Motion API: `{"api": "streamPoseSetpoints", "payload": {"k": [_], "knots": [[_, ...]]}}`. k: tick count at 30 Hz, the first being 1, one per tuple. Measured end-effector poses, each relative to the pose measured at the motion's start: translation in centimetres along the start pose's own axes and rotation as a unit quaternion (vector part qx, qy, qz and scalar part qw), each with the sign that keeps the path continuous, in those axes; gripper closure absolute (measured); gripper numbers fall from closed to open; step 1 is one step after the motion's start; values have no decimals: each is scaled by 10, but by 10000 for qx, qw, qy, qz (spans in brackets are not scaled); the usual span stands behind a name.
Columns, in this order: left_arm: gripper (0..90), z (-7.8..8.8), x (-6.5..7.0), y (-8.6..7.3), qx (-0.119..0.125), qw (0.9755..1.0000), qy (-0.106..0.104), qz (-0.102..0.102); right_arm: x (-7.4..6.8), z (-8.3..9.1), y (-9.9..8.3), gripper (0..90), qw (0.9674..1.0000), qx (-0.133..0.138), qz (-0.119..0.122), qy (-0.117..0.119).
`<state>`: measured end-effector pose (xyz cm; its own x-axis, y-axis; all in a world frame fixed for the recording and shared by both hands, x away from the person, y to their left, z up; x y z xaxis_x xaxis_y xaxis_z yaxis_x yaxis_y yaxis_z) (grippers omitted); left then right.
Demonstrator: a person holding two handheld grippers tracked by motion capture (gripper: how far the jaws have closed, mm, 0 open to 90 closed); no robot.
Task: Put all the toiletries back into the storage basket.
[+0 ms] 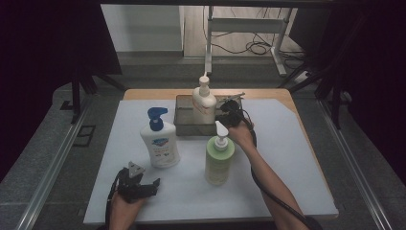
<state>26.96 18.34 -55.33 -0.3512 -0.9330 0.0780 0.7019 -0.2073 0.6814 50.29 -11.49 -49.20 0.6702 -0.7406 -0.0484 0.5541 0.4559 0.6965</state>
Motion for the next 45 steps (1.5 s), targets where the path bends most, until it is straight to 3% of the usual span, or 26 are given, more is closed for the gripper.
{"api": "streamPoseSetpoints", "payload": {"k": [20,45], "knots": [[130,0,0,0,-1,10000,-1,-2,-12,-14,5,882,9997,27,-94,207],[130,0,0,0,4,10000,-5,5,-32,-27,20,877,9993,45,99,354]]}}
Point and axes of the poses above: each handheld gripper's, and its own axes: z roughly backward along the jaws, y roughly out of its top, x roughly to its right, the point moved 4 cm from there along -z, roughly forward along the jaws, and after that the axes turned 4 degrees about z, right-handed, at the moved point
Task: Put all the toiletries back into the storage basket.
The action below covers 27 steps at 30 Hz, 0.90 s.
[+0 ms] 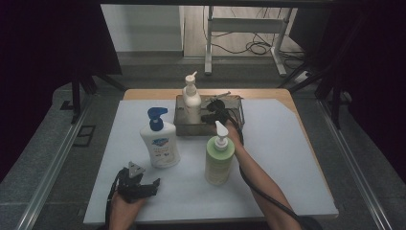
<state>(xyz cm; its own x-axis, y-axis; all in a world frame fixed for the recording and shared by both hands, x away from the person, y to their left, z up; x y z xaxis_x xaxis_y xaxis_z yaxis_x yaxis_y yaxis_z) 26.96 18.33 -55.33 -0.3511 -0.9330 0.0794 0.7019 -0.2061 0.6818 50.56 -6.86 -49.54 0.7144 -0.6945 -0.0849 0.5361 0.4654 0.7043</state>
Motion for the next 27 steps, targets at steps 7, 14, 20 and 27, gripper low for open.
{"api": "streamPoseSetpoints", "payload": {"k": [7,14,20,27], "knots": [[130,0,0,0,-1,10000,-1,-1,-5,-3,3,876,10000,-9,51,47],[130,0,0,0,-1,10000,0,-1,-9,-6,5,874,9999,-41,113,63],[130,0,0,0,0,10000,-1,-1,-13,-9,7,871,9998,-69,179,101],[130,0,0,0,-1,10000,-2,0,-16,-12,11,874,9995,-43,231,213]]}}
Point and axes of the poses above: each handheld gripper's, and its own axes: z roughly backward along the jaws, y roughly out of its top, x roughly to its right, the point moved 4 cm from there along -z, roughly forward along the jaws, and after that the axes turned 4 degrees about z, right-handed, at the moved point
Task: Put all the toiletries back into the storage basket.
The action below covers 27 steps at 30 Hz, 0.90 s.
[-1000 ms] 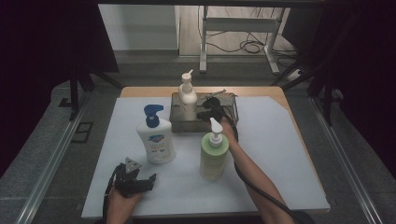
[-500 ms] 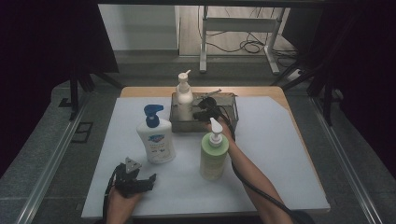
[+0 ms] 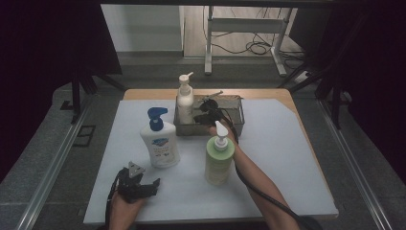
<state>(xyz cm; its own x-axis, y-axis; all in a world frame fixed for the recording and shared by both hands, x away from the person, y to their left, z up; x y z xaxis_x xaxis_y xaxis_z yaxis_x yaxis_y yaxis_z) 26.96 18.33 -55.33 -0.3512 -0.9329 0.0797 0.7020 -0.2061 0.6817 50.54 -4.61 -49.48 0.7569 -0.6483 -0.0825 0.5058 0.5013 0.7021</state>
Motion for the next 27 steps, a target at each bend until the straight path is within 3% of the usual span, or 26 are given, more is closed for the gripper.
{"api": "streamPoseSetpoints", "payload": {"k": [7,16,27], "knots": [[130,0,0,0,2,10000,-1,0,-2,-2,4,885,10000,64,35,66],[130,0,0,0,1,10000,-1,0,5,-9,7,880,10000,36,-44,32],[130,0,0,0,0,10000,-1,1,3,-17,11,881,9996,15,-94,278]]}}
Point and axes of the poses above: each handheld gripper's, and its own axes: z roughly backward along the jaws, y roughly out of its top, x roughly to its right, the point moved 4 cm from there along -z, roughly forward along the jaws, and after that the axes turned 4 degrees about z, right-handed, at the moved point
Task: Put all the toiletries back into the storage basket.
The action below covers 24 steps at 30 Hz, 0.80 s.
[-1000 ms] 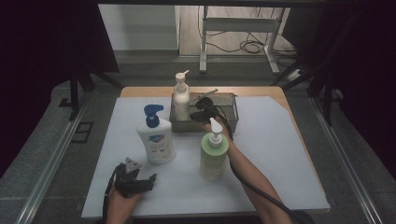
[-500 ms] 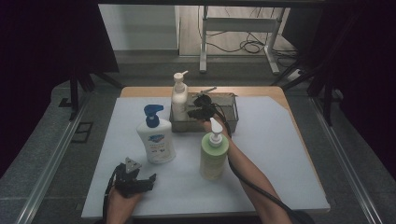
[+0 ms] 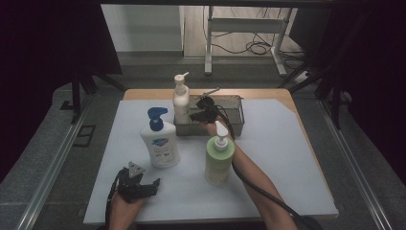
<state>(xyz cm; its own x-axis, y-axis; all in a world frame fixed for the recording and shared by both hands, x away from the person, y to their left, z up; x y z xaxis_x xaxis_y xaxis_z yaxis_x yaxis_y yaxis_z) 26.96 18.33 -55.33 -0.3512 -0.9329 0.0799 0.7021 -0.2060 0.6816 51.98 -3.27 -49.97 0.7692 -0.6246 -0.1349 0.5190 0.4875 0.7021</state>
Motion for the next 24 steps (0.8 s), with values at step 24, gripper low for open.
{"api": "streamPoseSetpoints", "payload": {"k": [24], "knots": [[130,0,0,0,-2,10000,-1,0,-1,8,-1,755,9996,-1,266,20]]}}
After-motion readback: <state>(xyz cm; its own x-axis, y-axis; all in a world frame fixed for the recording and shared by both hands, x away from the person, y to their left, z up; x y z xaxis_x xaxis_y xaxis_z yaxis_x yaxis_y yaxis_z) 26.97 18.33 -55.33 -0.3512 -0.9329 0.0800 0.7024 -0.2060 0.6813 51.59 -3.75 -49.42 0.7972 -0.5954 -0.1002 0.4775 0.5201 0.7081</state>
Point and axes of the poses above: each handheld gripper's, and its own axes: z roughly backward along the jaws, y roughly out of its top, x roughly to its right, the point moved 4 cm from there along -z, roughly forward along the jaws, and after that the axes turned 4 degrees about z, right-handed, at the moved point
